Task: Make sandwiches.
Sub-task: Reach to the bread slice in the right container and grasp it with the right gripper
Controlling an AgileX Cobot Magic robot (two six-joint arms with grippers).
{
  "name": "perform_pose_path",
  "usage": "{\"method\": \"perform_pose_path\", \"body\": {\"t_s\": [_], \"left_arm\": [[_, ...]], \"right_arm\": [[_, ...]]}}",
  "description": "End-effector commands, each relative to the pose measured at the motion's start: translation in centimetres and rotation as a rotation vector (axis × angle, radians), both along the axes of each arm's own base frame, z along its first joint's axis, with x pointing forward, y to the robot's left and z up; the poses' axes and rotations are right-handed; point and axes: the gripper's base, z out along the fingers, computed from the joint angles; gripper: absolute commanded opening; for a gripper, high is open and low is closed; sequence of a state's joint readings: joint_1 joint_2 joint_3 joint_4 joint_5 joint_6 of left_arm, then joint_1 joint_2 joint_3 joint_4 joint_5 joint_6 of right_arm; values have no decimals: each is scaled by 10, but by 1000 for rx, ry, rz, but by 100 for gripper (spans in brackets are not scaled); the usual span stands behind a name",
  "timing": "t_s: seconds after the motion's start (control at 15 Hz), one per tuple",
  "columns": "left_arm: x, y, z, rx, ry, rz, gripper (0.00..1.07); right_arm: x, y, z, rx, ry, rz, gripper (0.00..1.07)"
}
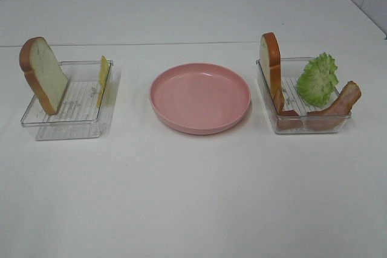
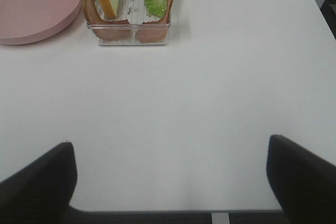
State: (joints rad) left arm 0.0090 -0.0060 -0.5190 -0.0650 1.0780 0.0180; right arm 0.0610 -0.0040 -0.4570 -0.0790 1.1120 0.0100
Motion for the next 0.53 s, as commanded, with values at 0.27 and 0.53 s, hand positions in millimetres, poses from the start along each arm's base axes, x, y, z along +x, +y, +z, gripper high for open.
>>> {"method": "perform_pose_path", "body": {"t_s": [0.27,0.53], "left_arm": [[-2,0,0,-3,-22,1,100],[-2,0,0,-3,-22,1,100]], "right_arm": [[-3,0,-1,-8,-35,4,95],[-3,0,0,-8,-37,4,95]]}}
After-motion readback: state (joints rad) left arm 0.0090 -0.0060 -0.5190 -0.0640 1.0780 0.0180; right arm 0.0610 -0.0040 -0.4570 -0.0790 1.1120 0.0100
